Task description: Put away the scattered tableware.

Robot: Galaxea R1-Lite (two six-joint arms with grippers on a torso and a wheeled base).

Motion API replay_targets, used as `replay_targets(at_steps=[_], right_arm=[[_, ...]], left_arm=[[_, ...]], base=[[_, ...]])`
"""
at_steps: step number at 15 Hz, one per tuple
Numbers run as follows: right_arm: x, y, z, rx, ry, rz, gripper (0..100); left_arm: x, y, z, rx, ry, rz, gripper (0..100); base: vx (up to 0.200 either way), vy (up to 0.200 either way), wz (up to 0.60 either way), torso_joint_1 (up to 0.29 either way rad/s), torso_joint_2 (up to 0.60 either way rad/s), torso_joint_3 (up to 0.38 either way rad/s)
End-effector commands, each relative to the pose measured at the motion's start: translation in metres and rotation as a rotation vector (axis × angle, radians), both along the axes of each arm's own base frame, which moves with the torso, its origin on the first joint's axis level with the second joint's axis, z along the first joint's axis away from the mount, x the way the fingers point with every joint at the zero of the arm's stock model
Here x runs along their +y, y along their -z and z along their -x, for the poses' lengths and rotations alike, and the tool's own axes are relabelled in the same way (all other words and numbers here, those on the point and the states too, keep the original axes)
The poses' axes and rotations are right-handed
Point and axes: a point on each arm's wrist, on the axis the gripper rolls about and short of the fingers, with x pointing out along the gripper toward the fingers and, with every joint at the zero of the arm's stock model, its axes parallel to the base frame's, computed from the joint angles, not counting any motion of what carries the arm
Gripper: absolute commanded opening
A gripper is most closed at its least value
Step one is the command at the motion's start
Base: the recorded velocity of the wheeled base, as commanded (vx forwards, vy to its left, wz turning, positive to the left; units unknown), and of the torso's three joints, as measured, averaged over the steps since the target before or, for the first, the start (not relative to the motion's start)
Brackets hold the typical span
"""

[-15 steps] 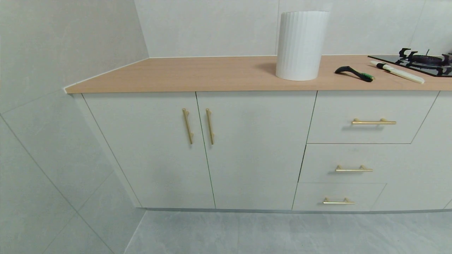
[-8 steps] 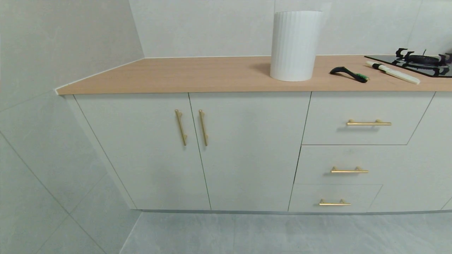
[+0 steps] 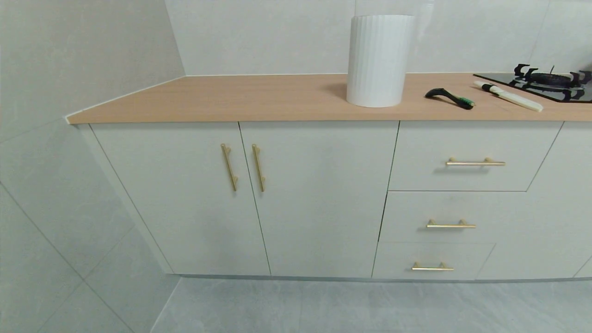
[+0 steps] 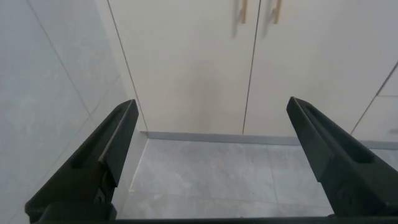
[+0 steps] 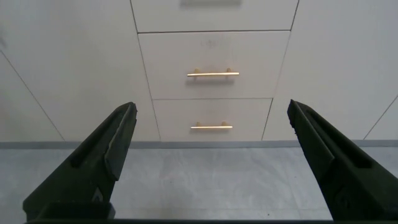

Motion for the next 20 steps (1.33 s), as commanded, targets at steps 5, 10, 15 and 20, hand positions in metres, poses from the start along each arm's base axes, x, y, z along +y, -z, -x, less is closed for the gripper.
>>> replay_targets(at_steps=[5, 10, 15, 20], right_arm=[[0.0000, 0.0000, -0.0002, 0.002, 0.000, 0.000, 100], [0.0000, 0.0000, -0.0002, 0.002, 0.000, 0.000, 100], [0.0000, 0.0000, -0.0002, 0.002, 0.000, 0.000, 100], [0.0000, 0.0000, -0.0002, 0.002, 0.000, 0.000, 100]], left_arm=[[0.0000, -0.0001, -0.0001, 0.001, -0.001, 0.000, 100], [0.0000, -0.0001, -0.0001, 0.000, -0.001, 0.006, 100], [0.0000, -0.0001, -0.0001, 0.000, -0.003, 0.008, 100], [0.0000, -0.0001, -0.0001, 0.000, -0.003, 0.008, 100]], base=[[0.200, 0.000, 0.00, 0.006, 0.00, 0.002], [0.000, 0.000, 0.00, 0.000, 0.00, 0.000], [0.000, -0.120, 0.00, 0.001, 0.00, 0.004], [0.000, 0.000, 0.00, 0.000, 0.00, 0.000]])
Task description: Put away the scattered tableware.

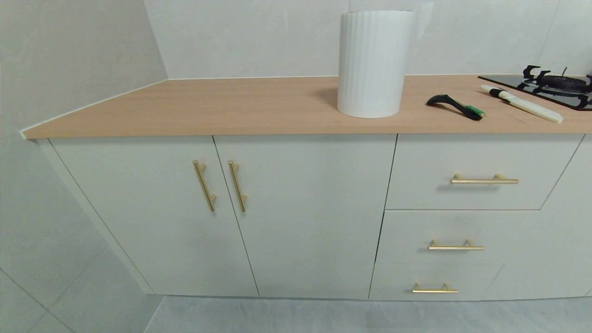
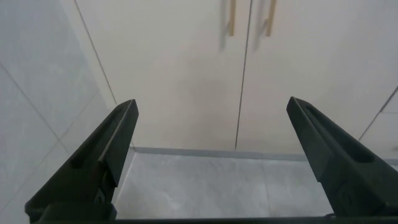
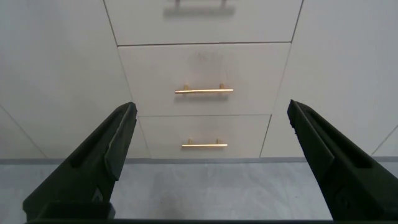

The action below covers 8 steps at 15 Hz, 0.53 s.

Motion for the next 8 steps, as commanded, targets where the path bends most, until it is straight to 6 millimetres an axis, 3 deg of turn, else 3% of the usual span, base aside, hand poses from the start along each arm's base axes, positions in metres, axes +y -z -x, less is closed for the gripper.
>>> replay_targets(at_steps=[1, 3, 8], right_arm=[[0.0000, 0.0000, -0.0001, 0.001, 0.000, 0.000, 100], [0.0000, 0.0000, -0.0001, 0.001, 0.000, 0.000, 100], [0.0000, 0.0000, -0.0001, 0.001, 0.000, 0.002, 100]], left_arm=[[0.0000, 0.0000, -0.0001, 0.001, 0.000, 0.000, 100], [0.0000, 0.0000, -0.0001, 0.001, 0.000, 0.000, 100], [0.0000, 0.0000, -0.0001, 0.001, 0.000, -0.003, 100]], base=[[-0.200, 0.000, 0.00, -0.002, 0.01, 0.002], [-0.200, 0.000, 0.00, 0.005, 0.01, 0.002], [0.000, 0.000, 0.00, 0.000, 0.00, 0.000]])
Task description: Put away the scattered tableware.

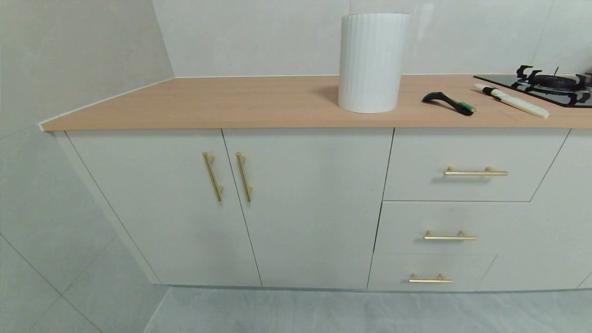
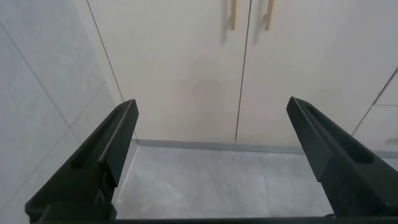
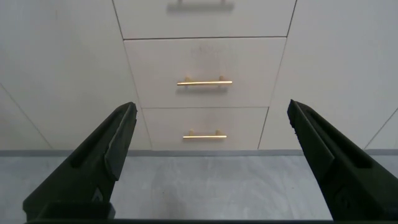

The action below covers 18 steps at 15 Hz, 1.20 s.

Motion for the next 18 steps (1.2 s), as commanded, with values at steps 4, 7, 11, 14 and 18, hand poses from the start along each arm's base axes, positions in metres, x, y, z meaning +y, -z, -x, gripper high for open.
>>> replay_targets(at_steps=[4, 7, 11, 14, 18], right_arm=[[0.0000, 0.0000, -0.0001, 0.001, 0.000, 0.000, 100], [0.0000, 0.0000, -0.0001, 0.001, 0.000, 0.000, 100], [0.0000, 0.0000, -0.0001, 0.002, -0.001, 0.007, 100], [0.0000, 0.0000, -0.0001, 0.002, -0.001, 0.033, 100], [0.0002, -0.0015, -0.0045, 0.057, -0.010, 0.072, 100]], left_arm=[[0.0000, -0.0001, -0.0001, 0.001, 0.000, -0.005, 100], [0.0000, -0.0001, -0.0001, 0.000, 0.000, 0.007, 100], [0.0000, -0.0001, -0.0001, -0.001, -0.002, 0.035, 100], [0.0000, -0.0001, -0.0001, -0.001, -0.002, 0.035, 100], [0.0000, -0.0001, -0.0001, -0.001, -0.002, 0.035, 100]], base=[[0.000, -0.150, 0.00, 0.002, 0.00, 0.003], [0.000, 0.000, 0.00, 0.000, 0.00, 0.000], [0.000, 0.000, 0.00, 0.000, 0.00, 0.000], [0.000, 0.000, 0.00, 0.000, 0.00, 0.000], [0.000, 0.000, 0.00, 0.000, 0.00, 0.000]])
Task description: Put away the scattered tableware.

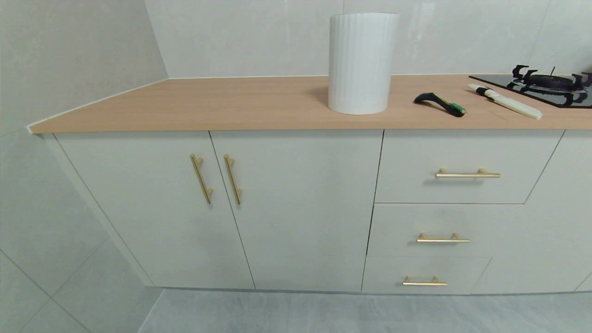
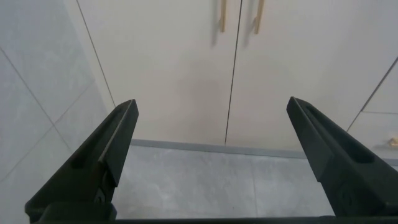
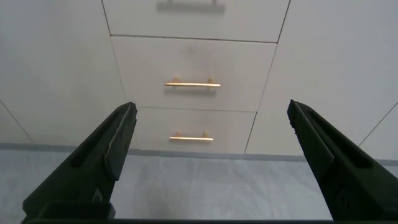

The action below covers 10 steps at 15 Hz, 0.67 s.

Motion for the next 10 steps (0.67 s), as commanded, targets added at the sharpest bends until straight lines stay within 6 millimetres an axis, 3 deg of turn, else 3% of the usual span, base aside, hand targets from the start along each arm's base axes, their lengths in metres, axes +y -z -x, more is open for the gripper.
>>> replay_targets(at_steps=[1, 2, 3, 4, 5, 6, 10], right_arm=[[0.000, -0.001, -0.003, 0.031, 0.001, 0.004, 100], [0.000, -0.006, -0.001, 0.005, -0.004, 0.002, 100], [0.000, -0.034, 0.003, -0.073, -0.038, -0.022, 100], [0.000, -0.093, 0.006, -0.148, -0.095, -0.160, 100], [0.001, -0.108, -0.004, -0.098, -0.096, -0.157, 100], [0.002, -0.111, -0.030, 0.037, -0.085, -0.069, 100], [0.006, -0.109, -0.130, 0.456, -0.075, -0.043, 100]], left_arm=[[0.000, 0.000, 0.000, 0.001, -0.001, 0.001, 100], [0.000, 0.000, 0.000, 0.001, -0.001, 0.001, 100], [0.000, 0.000, 0.000, 0.001, -0.001, 0.001, 100], [0.000, 0.000, 0.000, 0.001, -0.001, 0.001, 100], [0.000, 0.000, 0.000, 0.001, -0.001, 0.001, 100], [0.000, 0.000, 0.000, 0.001, -0.001, 0.001, 100], [0.000, 0.000, 0.000, 0.001, -0.001, 0.001, 100]], base=[[0.000, 0.000, 0.00, 0.000, 0.00, 0.000], [0.000, 0.000, 0.00, 0.000, 0.00, 0.000], [0.000, 0.000, 0.00, 0.000, 0.00, 0.000], [0.000, 0.000, 0.00, 0.000, 0.00, 0.000], [0.000, 0.000, 0.00, 0.000, 0.00, 0.000], [0.000, 0.000, 0.00, 0.000, 0.00, 0.000], [0.000, 0.000, 0.00, 0.000, 0.00, 0.000]])
